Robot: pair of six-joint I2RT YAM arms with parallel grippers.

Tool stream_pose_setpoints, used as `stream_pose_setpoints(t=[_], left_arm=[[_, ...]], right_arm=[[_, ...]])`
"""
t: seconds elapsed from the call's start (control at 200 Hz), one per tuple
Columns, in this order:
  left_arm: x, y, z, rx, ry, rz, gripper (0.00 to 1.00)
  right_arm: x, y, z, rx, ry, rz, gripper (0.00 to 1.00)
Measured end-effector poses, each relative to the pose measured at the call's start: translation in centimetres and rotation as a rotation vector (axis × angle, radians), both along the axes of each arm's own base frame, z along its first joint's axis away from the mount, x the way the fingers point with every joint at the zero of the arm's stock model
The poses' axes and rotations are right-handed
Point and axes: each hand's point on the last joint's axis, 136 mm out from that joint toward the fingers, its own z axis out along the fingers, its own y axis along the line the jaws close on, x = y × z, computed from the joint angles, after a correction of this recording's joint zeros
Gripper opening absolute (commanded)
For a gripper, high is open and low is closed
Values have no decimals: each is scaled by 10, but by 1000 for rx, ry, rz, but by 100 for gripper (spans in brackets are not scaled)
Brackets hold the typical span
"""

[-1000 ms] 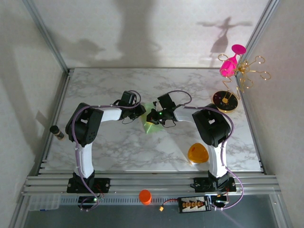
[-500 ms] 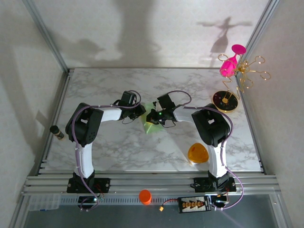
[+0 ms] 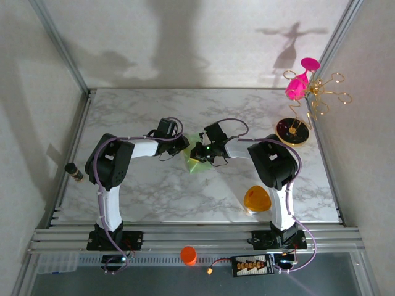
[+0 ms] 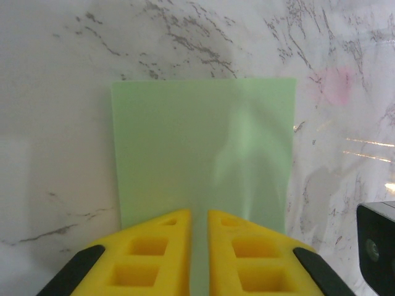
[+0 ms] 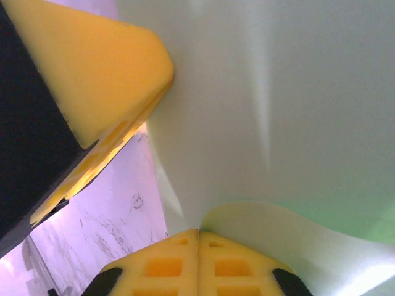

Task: Fold a paper plane with a square sheet of paper (pick it up from the middle)

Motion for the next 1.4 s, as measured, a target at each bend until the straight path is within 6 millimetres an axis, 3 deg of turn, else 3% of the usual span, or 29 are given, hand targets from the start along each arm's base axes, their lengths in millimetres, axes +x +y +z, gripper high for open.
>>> stream_pose_setpoints(t=[1.156,1.312,1.397], left_arm=[[0,0,0,0,0,0,16],[1,0,1,2,5,0,17],[1,0,4,2,10,3,18]], right_arm=[[2,3,-1,7,1,2,0],[2,2,-2,5,1,2,5],[2,2,-2,3,1,3,14]])
